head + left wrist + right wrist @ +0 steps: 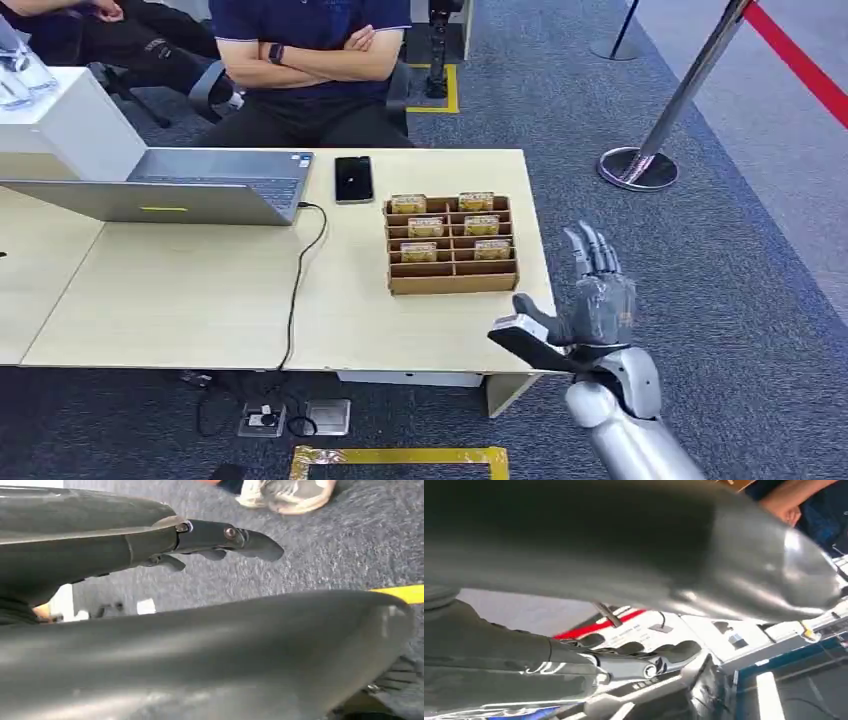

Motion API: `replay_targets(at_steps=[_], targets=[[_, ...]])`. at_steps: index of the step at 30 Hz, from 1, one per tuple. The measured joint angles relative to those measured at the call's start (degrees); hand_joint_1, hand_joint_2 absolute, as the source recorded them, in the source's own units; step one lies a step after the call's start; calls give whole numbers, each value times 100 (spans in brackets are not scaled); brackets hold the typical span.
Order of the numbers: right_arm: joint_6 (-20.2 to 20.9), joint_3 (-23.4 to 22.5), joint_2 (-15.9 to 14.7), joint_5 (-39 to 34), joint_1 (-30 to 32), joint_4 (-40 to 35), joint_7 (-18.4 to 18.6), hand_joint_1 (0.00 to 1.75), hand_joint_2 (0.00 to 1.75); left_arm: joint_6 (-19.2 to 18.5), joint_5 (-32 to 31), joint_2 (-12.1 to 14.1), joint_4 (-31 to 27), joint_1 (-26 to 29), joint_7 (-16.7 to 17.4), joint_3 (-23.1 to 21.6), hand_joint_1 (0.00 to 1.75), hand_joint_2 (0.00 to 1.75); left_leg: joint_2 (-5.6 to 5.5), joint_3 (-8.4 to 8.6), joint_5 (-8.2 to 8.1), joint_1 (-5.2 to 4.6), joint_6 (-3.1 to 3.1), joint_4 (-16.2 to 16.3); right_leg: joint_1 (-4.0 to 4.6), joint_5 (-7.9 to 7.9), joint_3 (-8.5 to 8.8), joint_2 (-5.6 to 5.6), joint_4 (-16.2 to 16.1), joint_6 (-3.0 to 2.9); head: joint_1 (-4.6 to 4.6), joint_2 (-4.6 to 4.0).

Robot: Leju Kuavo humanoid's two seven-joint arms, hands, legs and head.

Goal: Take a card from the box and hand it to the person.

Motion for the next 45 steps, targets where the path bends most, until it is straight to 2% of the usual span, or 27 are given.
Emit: replay_targets(at_steps=[11,27,42,43,45], targets=[[-4,-382,321,1004,-399,186,286,0,0,96,443,-28,0,-86,-201,581,0,0,0,3,2,0,-2,0,0,1,1,0,2,0,-7,0],[-4,-566,524,1064,-774,509,522,0,0,79,670,-63,0,-192,-461,861,0,0,0,1,2,0,-2,1,0,1,0,0,2,0,-7,0],[-4,-549,594,1099,-938,776,483,0,0,101,583,-87,0,-223,-441,933,0,0,-1,0,2,0,-2,1,0,1,0,0,3,0,-4,0],[-4,-525,603,1170,-953,806,540,0,175,90,572,-87,0,-222,-433,933,0,0,0,0,2,0,-2,1,0,1,0,0,3,0,-4,0],[-2,-446,605,1438,-1003,863,757,0,175,79,535,-87,0,-222,-394,933,0,0,0,0,2,0,-2,1,0,1,0,0,4,0,-4,0]])
